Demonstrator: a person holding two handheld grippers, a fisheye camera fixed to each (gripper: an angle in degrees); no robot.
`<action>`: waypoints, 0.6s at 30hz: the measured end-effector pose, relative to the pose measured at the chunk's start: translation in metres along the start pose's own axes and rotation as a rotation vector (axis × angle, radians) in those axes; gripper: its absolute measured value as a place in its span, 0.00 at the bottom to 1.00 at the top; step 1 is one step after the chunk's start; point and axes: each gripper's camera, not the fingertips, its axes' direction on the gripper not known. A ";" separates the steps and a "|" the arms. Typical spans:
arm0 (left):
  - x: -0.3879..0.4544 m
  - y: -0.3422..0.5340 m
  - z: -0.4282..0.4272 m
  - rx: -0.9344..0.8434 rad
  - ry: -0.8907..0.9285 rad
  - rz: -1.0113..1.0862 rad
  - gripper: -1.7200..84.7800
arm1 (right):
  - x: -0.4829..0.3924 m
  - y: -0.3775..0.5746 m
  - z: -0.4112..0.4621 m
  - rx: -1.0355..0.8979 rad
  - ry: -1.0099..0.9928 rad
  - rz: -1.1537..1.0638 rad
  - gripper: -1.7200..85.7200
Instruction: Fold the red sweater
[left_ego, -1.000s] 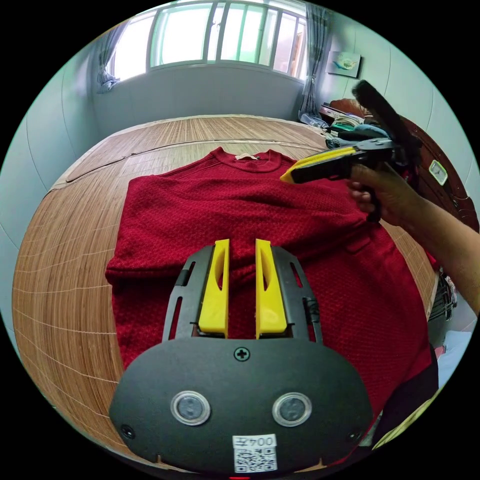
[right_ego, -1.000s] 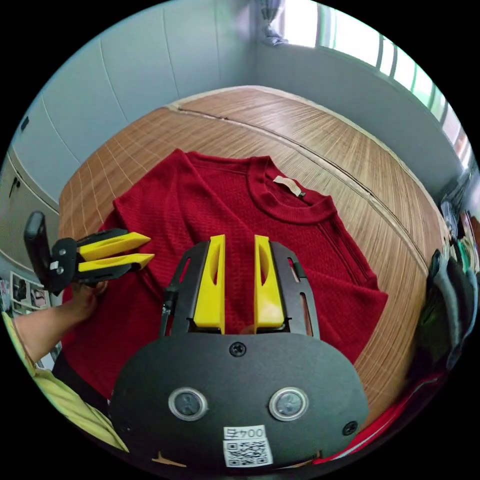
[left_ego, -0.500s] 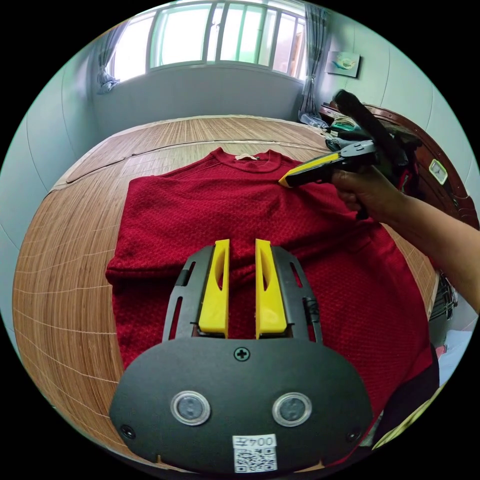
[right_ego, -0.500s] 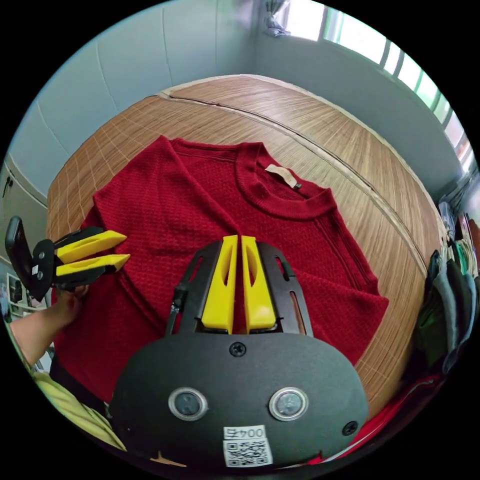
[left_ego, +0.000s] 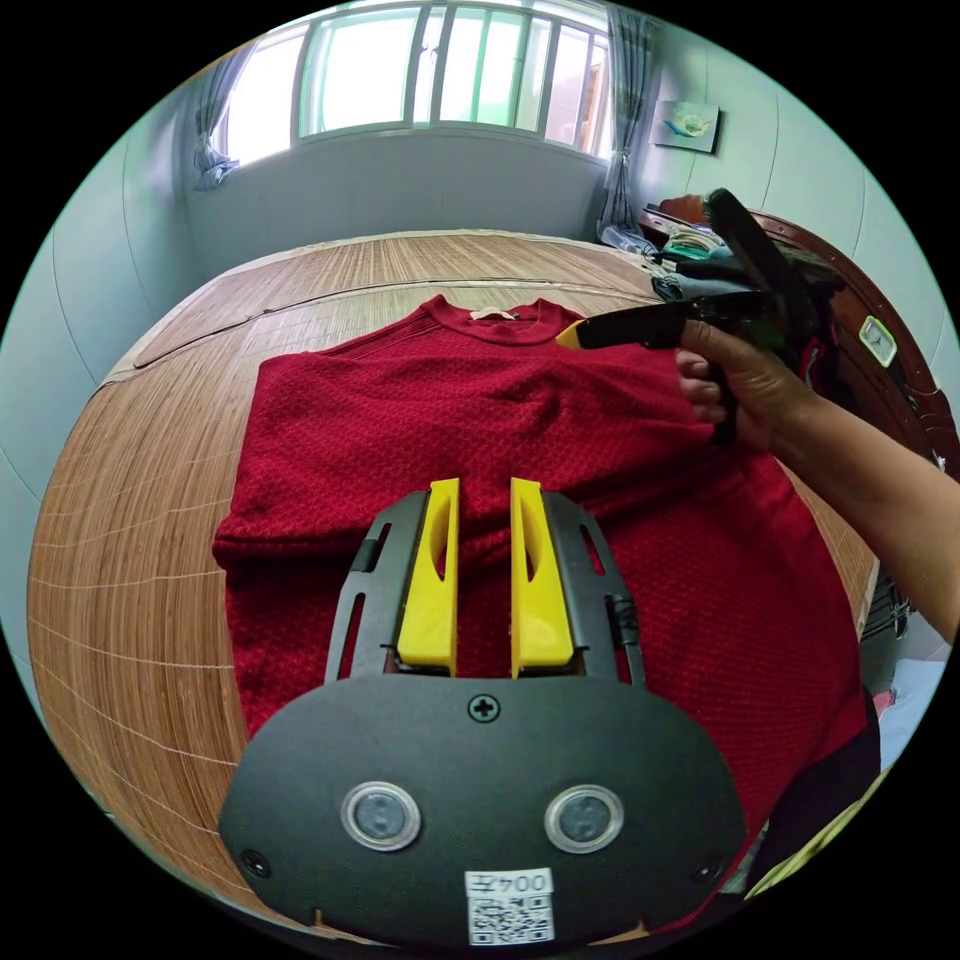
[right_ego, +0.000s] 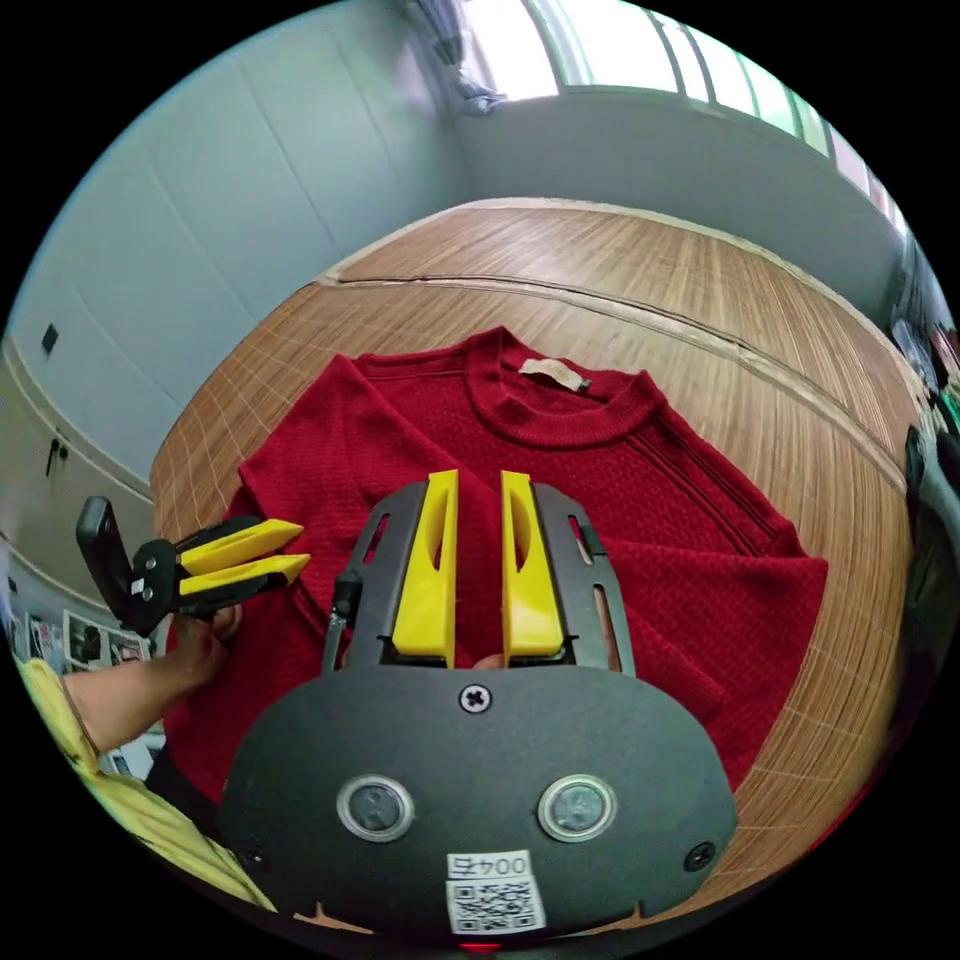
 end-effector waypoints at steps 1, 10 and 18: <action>0.000 0.000 0.000 0.000 0.000 0.000 0.11 | -0.015 -0.002 0.006 0.002 -0.004 -0.051 0.09; 0.000 0.001 0.001 0.000 0.000 0.001 0.11 | 0.029 0.004 0.006 -0.061 0.066 0.035 0.11; 0.002 0.003 0.001 -0.002 -0.010 0.004 0.11 | 0.082 0.064 -0.014 -0.093 0.013 0.036 0.12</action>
